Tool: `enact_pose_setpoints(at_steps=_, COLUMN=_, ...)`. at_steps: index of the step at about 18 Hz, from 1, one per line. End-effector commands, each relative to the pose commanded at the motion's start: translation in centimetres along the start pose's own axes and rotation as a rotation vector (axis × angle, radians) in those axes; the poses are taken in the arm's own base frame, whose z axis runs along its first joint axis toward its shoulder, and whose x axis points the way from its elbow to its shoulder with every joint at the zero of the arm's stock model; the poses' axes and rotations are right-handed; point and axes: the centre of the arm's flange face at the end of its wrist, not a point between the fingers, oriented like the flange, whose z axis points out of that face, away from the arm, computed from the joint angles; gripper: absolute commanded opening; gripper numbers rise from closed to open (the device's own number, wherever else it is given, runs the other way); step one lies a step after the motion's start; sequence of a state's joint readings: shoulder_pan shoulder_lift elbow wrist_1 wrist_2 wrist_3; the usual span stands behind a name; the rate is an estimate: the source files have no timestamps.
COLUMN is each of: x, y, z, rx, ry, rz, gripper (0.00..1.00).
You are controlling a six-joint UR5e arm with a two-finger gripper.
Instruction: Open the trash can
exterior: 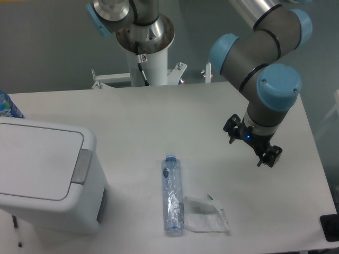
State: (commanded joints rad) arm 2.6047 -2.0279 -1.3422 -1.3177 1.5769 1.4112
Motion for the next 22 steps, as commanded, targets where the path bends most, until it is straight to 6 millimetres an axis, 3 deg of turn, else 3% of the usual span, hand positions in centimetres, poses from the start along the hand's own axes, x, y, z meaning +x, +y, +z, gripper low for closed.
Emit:
enact_pose_setpoints(at_steps=9, x=0.5, y=-0.3, z=0.4, rx=0.027, ry=0.014, rz=-0.005, gripper=1.00)
enact_pose_setpoints(at_steps=12, x=0.9, y=-0.7, z=0.6, rx=0.046, ry=0.025, rz=-0.123, gripper=1.00)
enact_pose_setpoints(at_steps=15, x=1.4, y=-2.3, z=0.4, rx=0.080, ry=0.030, rz=-0.172, gripper=1.00)
enact_pose_setpoints(at_steps=17, x=1.5, y=-2.8, z=0.4, rx=0.101, ry=0.044, rz=-0.305, gripper=1.00)
enact_pose_setpoints(at_steps=22, x=1.8, y=-6.6, z=-1.8, rx=0.225, ry=-0.006, rz=-0.482, gripper=1.00)
